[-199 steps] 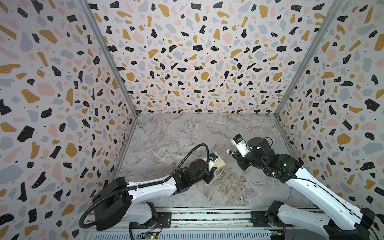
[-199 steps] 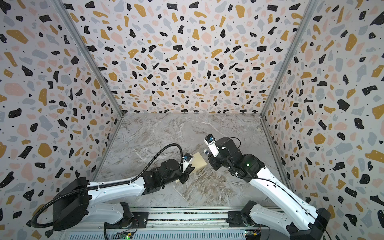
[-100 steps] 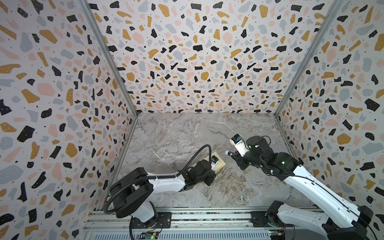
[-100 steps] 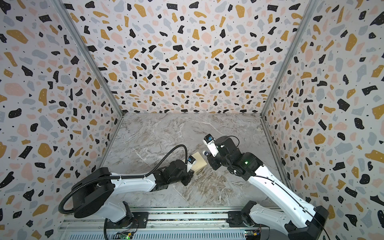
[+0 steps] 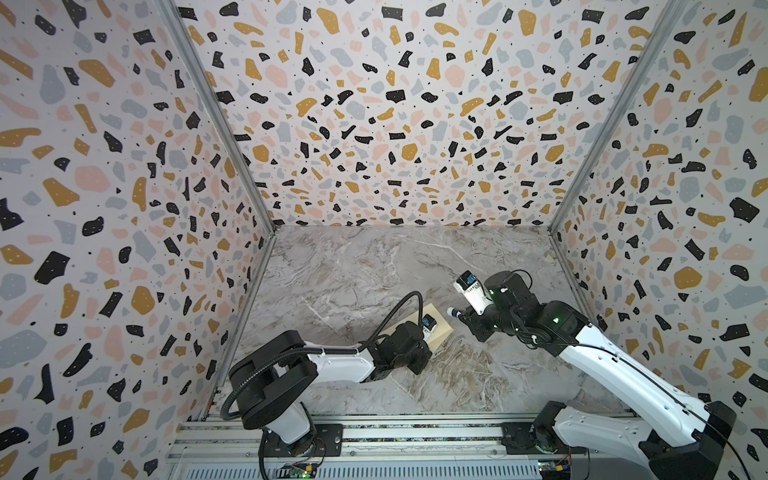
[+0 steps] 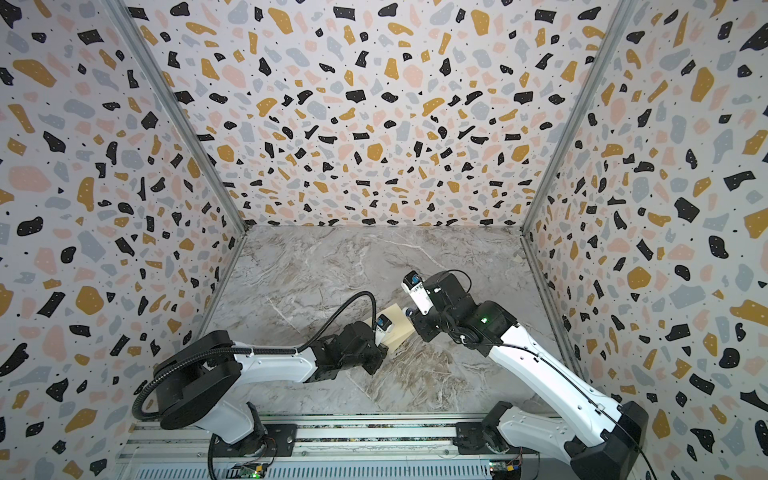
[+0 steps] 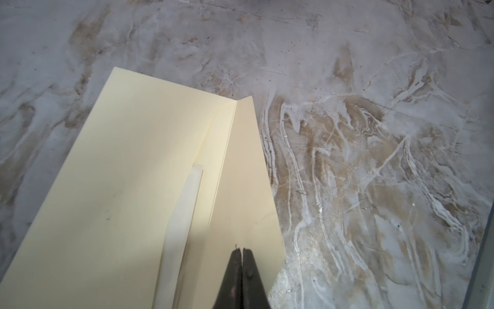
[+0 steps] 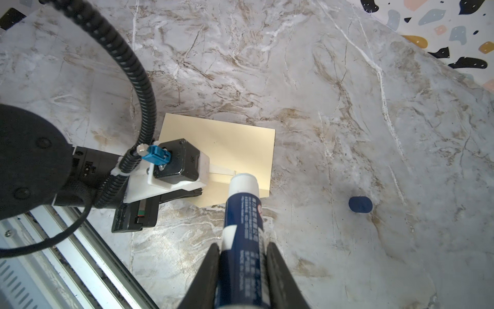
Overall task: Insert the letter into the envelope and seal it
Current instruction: 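Bring the glue stick tip down onto the envelope flap with the right gripper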
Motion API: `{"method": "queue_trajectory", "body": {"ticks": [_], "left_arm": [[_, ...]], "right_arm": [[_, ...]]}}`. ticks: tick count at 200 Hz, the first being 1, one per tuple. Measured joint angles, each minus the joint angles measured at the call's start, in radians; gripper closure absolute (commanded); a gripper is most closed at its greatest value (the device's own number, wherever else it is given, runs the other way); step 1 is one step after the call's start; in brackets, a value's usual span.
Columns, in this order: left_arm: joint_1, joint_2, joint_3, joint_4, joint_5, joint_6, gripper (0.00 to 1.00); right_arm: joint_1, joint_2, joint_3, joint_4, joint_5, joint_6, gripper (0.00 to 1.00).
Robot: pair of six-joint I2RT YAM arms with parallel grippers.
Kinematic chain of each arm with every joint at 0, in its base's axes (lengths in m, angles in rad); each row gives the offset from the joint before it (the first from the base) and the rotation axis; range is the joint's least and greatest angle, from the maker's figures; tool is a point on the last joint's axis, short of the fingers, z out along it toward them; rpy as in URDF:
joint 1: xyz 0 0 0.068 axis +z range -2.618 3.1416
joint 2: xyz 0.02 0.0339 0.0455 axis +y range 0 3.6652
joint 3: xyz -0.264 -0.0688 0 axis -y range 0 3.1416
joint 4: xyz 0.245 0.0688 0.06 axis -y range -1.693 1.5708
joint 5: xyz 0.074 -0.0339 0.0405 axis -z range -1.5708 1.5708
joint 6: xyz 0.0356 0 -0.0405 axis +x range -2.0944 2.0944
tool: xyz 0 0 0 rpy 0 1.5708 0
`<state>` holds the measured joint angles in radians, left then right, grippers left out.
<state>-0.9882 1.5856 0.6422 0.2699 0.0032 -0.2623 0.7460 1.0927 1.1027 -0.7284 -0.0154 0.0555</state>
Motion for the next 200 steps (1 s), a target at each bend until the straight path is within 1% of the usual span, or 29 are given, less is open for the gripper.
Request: {"method": "queue_trajectory", "body": {"ticks": [50,136,163,200], "left_arm": [[0.000,0.029,-0.035,0.004,0.011,-0.023,1.00],[-0.007,0.040,-0.036,0.038,0.010,-0.050,1.00],[-0.008,-0.039,-0.038,0.017,-0.010,-0.051,0.99],[-0.008,-0.243,-0.052,0.009,-0.095,-0.052,0.94]], "right_arm": [[0.000,0.008,0.000,-0.005,-0.001,0.000,1.00],[0.000,0.031,0.002,-0.027,-0.021,0.000,1.00],[0.000,0.054,0.030,-0.058,-0.048,-0.008,1.00],[0.000,0.114,0.076,-0.095,-0.113,-0.023,1.00]]}}
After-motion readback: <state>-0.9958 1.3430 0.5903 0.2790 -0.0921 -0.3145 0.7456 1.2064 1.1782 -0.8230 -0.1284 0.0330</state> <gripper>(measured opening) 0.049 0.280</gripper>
